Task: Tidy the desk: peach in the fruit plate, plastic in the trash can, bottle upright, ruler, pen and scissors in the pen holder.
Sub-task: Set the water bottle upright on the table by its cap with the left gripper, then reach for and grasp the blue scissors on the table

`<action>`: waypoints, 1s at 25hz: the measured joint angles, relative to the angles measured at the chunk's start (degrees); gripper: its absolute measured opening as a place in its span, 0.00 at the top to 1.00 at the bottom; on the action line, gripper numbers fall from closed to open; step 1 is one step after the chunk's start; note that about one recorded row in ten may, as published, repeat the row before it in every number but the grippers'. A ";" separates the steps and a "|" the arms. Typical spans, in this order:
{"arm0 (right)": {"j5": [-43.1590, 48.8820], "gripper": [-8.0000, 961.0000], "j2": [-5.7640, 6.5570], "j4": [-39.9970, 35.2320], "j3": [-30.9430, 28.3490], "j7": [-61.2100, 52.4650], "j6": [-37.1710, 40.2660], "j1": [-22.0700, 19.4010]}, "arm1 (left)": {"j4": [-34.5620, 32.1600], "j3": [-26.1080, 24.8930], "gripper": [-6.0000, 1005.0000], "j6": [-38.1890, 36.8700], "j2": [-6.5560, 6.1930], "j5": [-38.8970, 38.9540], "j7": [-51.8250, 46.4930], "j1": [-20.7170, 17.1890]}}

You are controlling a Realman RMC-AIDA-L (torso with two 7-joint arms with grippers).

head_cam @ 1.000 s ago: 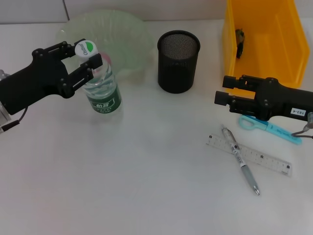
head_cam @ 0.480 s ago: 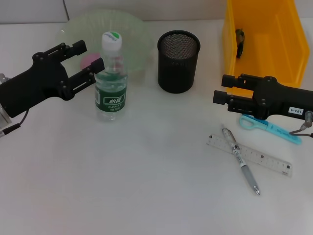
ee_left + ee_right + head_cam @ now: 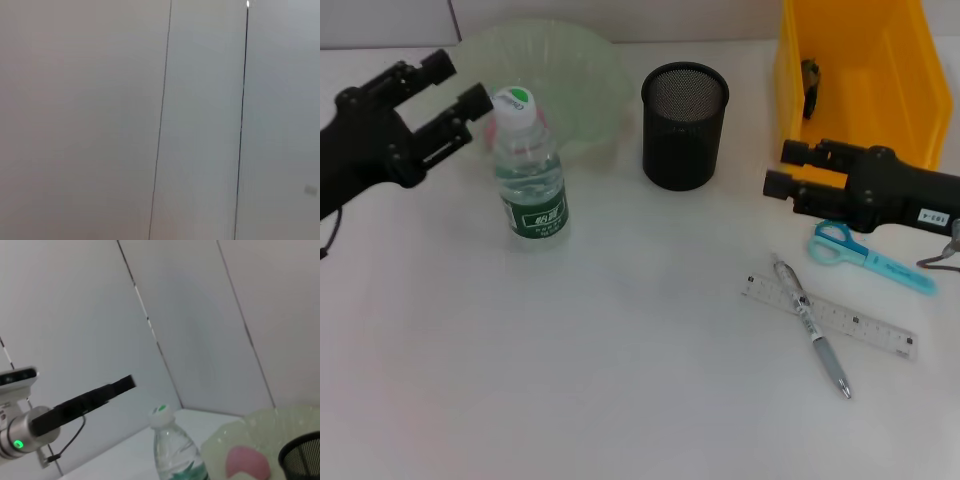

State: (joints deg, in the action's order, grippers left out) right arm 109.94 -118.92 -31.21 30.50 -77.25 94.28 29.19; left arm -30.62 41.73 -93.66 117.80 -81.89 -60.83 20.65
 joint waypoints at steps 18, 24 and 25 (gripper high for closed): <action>21.52 0.35 1.90 -51.29 16.98 -42.32 11.61 3.53 | -3.04 1.35 0.33 -13.62 -4.07 -18.10 -10.43 -0.39; 39.06 0.36 -0.02 -54.16 25.00 -49.81 9.78 7.69 | -3.04 1.48 0.24 -13.36 -3.41 -19.55 -10.18 -0.21; 40.46 0.36 -0.11 -53.28 26.69 -50.24 9.43 7.96 | -3.04 1.49 0.22 -13.35 -3.38 -19.79 -10.29 -0.08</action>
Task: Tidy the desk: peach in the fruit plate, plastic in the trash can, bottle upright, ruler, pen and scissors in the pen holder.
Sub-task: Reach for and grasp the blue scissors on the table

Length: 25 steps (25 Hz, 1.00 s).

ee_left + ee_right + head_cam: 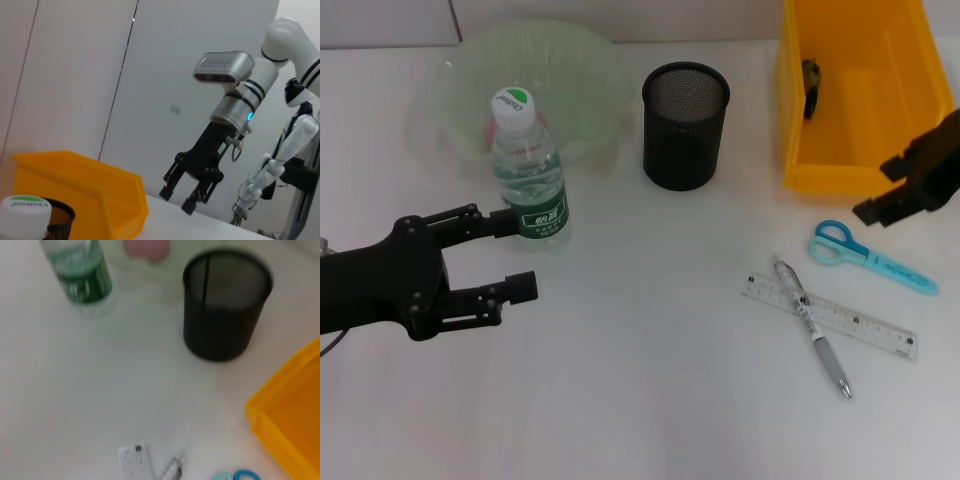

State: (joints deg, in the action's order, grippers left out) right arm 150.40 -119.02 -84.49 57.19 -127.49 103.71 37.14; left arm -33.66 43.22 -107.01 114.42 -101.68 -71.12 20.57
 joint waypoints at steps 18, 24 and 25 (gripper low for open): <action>8.57 0.57 0.05 13.97 9.66 -0.56 -11.54 -0.12 | -0.11 0.11 0.20 3.04 1.94 -10.16 -0.28 3.23; 9.87 0.58 0.03 18.27 9.79 0.59 -14.18 0.29 | -0.38 0.22 0.20 3.52 2.06 -11.86 -1.55 4.52; 9.98 0.58 0.01 18.72 9.83 0.75 -14.57 0.30 | -0.38 0.22 0.20 3.52 2.06 -11.86 -1.55 4.52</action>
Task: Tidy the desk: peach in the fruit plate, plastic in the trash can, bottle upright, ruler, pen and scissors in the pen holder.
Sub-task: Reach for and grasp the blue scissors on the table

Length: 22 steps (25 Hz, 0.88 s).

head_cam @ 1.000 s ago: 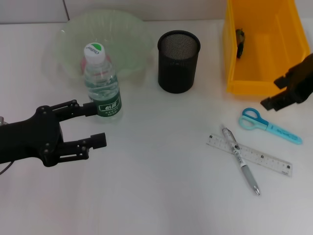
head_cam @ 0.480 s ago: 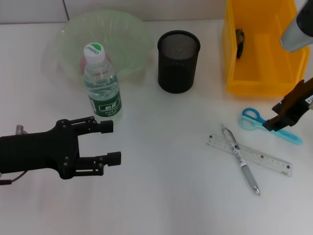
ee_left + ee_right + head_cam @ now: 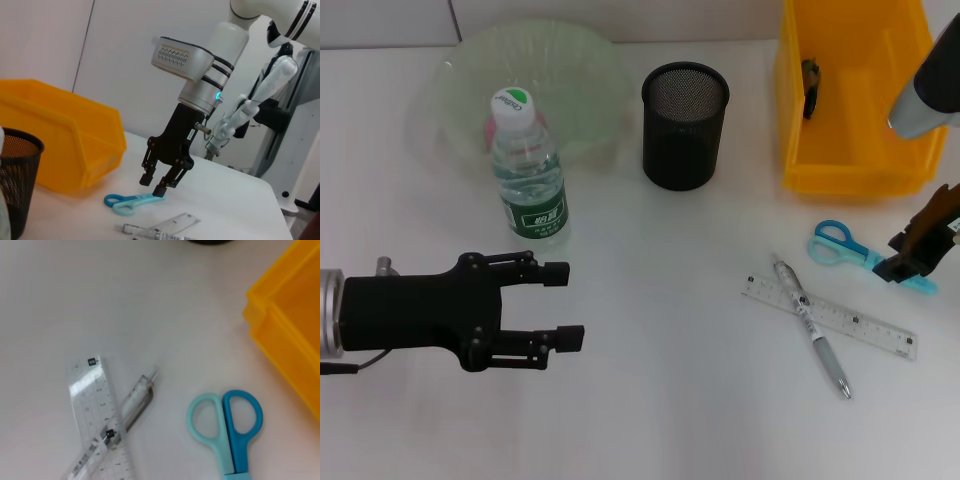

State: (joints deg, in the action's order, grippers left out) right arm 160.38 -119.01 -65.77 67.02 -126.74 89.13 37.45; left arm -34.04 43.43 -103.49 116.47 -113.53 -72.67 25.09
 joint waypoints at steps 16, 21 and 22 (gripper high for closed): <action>0.07 0.62 -0.26 3.96 1.34 1.41 -5.11 -0.12 | 0.26 0.07 0.20 1.36 0.70 -1.25 -0.31 1.19; 0.03 0.69 -0.19 4.54 2.06 1.41 -5.67 -0.05 | 0.16 0.07 0.20 1.44 0.79 -1.26 -0.73 1.20; -0.02 0.69 -0.19 4.59 2.12 1.43 -5.70 -0.02 | 0.16 0.08 0.20 1.46 0.79 -1.25 -0.75 1.21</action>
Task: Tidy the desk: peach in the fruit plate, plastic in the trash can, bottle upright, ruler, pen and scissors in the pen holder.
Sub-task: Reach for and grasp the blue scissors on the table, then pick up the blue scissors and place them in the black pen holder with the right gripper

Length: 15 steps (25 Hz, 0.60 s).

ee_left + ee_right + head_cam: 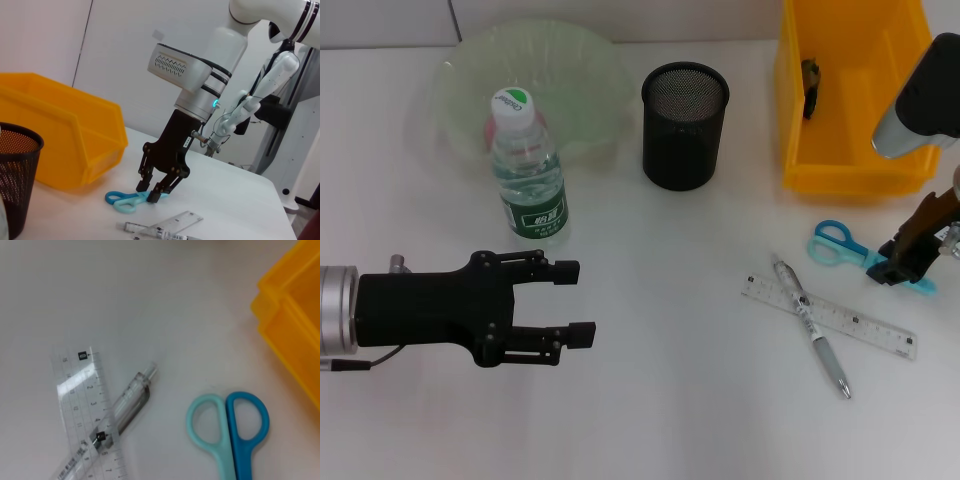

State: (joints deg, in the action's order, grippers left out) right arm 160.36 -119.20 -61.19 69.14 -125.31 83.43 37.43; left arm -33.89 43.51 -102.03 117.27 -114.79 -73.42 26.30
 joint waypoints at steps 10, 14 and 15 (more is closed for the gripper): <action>-0.45 0.77 -0.05 -0.50 -0.26 0.54 0.09 -0.11 | 0.11 -0.08 0.20 0.62 -0.03 0.00 -0.07 -0.08; -3.15 0.78 0.10 -2.73 -0.85 1.39 0.97 -0.95 | 0.16 -0.10 0.20 0.67 -0.03 0.00 -0.06 -0.20; -4.91 0.78 0.24 -4.07 -1.77 2.04 2.01 -1.38 | 0.17 -0.11 0.20 0.66 -0.03 0.00 -0.06 -0.26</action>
State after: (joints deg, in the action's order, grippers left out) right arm 155.45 -118.95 -65.26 67.37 -123.27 85.44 36.06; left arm -33.72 43.40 -101.37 117.24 -114.78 -73.48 26.04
